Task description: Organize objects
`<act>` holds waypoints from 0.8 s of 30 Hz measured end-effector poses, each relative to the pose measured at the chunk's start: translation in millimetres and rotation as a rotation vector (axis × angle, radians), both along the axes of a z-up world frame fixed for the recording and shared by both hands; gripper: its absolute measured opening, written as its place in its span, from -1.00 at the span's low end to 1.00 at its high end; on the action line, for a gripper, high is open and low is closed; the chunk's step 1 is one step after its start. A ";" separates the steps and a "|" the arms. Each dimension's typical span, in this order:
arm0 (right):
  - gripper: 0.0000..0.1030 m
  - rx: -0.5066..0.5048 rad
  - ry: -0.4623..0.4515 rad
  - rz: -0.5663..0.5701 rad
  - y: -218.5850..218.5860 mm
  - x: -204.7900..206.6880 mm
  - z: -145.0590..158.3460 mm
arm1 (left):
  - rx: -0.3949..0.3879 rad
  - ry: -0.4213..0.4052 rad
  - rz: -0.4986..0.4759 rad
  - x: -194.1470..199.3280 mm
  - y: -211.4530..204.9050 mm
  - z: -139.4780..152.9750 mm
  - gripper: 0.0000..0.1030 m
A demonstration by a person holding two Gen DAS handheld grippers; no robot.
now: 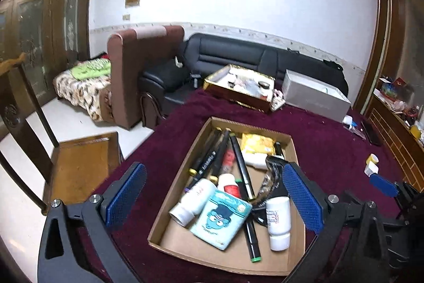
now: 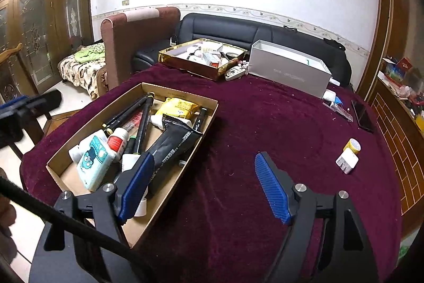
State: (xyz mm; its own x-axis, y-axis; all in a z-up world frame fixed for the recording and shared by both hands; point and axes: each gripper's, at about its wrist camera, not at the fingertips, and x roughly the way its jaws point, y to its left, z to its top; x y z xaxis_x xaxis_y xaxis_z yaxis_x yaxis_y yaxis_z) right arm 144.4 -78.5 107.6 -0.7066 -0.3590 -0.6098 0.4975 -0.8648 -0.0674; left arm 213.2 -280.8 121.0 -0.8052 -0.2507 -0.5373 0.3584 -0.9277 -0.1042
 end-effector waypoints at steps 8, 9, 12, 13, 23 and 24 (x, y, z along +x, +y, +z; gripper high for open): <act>0.53 0.012 0.026 0.006 -4.3 -1.9 1.2 | 0.006 0.032 -0.057 3.6 13.1 4.9 0.97; 0.53 0.015 0.031 0.007 -5.0 -2.0 1.5 | -0.011 0.025 -0.041 3.2 15.2 4.1 0.97; 0.53 0.021 0.041 0.009 -6.0 -2.5 2.0 | -0.085 0.009 0.015 2.4 23.2 1.7 0.97; 0.53 0.020 0.041 0.008 -5.9 -2.6 2.0 | -0.101 0.006 0.022 2.3 25.2 1.3 0.97; 0.53 0.022 0.064 0.000 -5.6 -2.7 6.0 | -0.141 -0.034 0.067 0.0 27.4 -4.8 0.97; 0.53 0.024 0.073 -0.004 -5.2 -2.4 7.7 | -0.141 -0.040 0.070 -0.3 27.2 -5.6 0.97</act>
